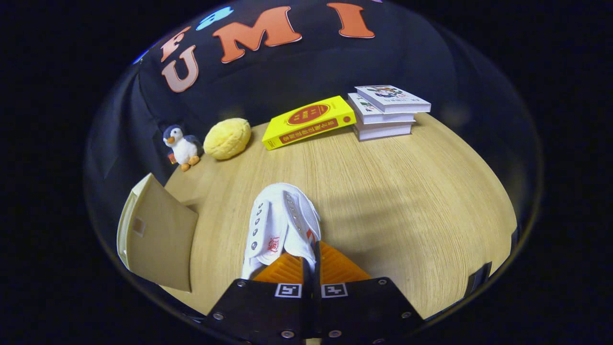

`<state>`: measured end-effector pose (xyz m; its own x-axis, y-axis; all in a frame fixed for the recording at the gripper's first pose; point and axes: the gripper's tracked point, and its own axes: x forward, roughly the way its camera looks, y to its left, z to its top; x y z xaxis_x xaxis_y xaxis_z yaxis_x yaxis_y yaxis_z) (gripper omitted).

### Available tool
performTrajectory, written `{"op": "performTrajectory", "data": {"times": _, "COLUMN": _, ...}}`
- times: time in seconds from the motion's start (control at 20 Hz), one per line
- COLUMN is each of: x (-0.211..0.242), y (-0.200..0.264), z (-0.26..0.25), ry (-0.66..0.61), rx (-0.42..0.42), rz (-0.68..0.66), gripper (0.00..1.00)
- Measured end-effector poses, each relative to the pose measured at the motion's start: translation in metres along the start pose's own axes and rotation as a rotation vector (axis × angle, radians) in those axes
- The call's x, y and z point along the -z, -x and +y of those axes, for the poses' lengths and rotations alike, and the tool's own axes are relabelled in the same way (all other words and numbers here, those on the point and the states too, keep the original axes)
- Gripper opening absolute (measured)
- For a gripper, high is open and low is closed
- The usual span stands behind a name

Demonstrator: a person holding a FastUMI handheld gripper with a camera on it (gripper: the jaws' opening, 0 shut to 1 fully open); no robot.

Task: Open the storage box then place both shoes into the box .Put the left shoe in first, then the right shoe, with the right side of both shoes facing outward in a uniform manner.

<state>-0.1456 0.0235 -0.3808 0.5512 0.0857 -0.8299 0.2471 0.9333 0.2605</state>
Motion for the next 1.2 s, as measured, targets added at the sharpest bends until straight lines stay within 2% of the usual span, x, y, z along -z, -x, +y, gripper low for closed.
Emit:
{"op": "performTrajectory", "data": {"times": 0.1, "x": -0.02, "y": 0.009, "z": 0.028, "ry": -0.015, "rx": -0.042, "rz": -0.034, "gripper": 0.01}}
{"op": "performTrajectory", "data": {"times": 0.2, "x": -0.028, "y": 0.015, "z": 0.044, "ry": 0.041, "rx": -0.055, "rz": -0.064, "gripper": 0.0}}
{"op": "performTrajectory", "data": {"times": 0.35, "x": -0.02, "y": 0.013, "z": 0.058, "ry": 0.034, "rx": -0.06, "rz": -0.037, "gripper": 0.01}}
{"op": "performTrajectory", "data": {"times": 0.6, "x": -0.037, "y": 0.031, "z": 0.092, "ry": 0.053, "rx": -0.095, "rz": -0.078, "gripper": 0.01}}
{"op": "performTrajectory", "data": {"times": 0.95, "x": -0.081, "y": 0.076, "z": 0.179, "ry": 0.043, "rx": -0.223, "rz": -0.161, "gripper": 0.0}}
{"op": "performTrajectory", "data": {"times": 1.2, "x": -0.079, "y": 0.087, "z": 0.245, "ry": 0.033, "rx": -0.288, "rz": -0.139, "gripper": 0.0}}
